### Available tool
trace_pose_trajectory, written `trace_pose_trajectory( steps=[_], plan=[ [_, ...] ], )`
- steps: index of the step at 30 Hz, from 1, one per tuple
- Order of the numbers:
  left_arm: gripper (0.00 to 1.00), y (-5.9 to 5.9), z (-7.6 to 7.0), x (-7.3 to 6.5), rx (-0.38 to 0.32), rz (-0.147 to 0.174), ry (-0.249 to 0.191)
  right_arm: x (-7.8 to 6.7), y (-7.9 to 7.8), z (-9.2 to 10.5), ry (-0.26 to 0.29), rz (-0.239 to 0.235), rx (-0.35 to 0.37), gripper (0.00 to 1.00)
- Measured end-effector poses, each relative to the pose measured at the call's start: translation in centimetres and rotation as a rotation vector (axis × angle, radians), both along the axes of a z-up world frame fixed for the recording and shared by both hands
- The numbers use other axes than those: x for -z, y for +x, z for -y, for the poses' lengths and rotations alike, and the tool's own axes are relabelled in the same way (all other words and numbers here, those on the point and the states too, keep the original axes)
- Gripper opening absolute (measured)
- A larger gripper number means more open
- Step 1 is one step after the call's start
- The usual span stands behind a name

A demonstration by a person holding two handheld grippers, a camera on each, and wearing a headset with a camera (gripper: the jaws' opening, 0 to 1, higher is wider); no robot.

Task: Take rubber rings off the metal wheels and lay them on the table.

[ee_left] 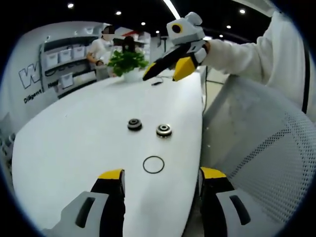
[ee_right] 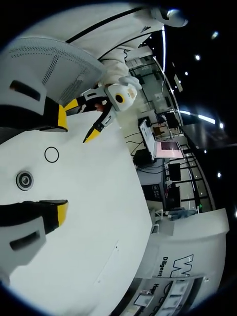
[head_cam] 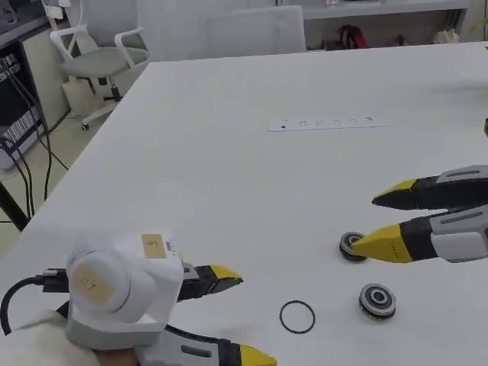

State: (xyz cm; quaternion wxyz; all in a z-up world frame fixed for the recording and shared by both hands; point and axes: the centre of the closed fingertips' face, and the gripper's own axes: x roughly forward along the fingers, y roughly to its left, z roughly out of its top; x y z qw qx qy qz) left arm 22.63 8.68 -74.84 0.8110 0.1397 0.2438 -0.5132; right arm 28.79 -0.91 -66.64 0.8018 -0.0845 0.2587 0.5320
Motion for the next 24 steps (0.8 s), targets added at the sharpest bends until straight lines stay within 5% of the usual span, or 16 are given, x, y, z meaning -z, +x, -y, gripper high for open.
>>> trace_pose_trajectory(
  steps=[11, 24],
  plan=[
    [0.65, 0.0, 0.1, -0.8, -0.038, 0.012, 0.045, 0.2, -1.0, 3.0, -0.003, 0.026, -0.052, 0.69],
    [0.74, 0.0, 0.4, -2.9, -0.083, 0.007, 0.057, 0.6, -0.9, 6.6, 0.017, 0.005, -0.029, 0.69]
  ],
)
